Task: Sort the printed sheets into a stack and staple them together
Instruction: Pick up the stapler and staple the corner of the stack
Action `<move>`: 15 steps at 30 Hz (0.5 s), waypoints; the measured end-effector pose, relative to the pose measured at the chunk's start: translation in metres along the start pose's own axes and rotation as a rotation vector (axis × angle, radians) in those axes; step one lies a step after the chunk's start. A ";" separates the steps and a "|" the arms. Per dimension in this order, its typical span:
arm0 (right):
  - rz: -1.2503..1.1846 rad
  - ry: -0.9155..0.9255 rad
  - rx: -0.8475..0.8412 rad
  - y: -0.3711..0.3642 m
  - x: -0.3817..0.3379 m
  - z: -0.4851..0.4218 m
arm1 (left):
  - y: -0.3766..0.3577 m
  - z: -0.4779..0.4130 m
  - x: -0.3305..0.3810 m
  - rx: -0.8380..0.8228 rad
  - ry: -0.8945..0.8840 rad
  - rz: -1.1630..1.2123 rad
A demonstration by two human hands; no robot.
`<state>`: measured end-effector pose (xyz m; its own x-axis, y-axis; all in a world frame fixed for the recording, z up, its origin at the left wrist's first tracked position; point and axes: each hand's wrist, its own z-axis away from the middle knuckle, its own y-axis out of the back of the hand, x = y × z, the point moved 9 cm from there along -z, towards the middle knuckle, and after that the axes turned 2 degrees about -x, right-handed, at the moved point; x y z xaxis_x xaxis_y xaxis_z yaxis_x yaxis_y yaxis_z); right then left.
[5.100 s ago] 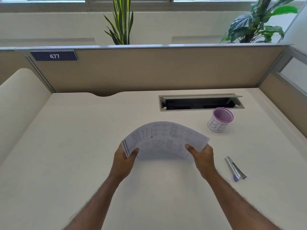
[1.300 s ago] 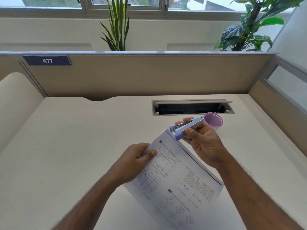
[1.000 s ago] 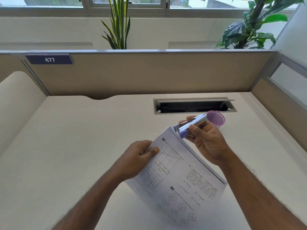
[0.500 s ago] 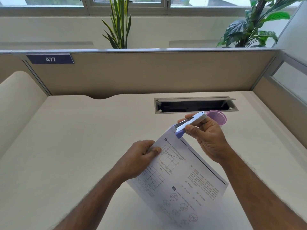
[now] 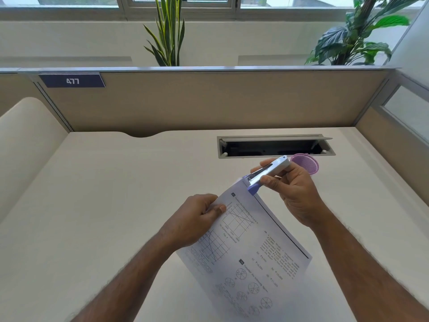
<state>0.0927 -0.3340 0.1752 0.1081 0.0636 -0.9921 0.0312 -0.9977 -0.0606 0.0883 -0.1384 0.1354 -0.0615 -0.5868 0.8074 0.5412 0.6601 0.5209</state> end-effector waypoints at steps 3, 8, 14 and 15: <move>-0.005 0.037 0.031 0.005 -0.001 0.001 | 0.001 0.000 -0.003 0.002 0.015 -0.003; 0.028 0.078 0.059 0.008 -0.007 0.004 | 0.002 0.001 -0.003 0.012 0.022 0.010; 0.126 0.102 0.084 0.004 -0.003 0.009 | 0.003 0.001 0.000 0.040 0.029 0.006; 0.143 0.101 0.086 0.003 -0.002 0.010 | 0.003 0.002 0.000 0.046 0.027 0.002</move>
<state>0.0825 -0.3371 0.1755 0.2047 -0.0813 -0.9754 -0.0767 -0.9948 0.0668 0.0884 -0.1360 0.1377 -0.0376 -0.5972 0.8012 0.5020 0.6820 0.5319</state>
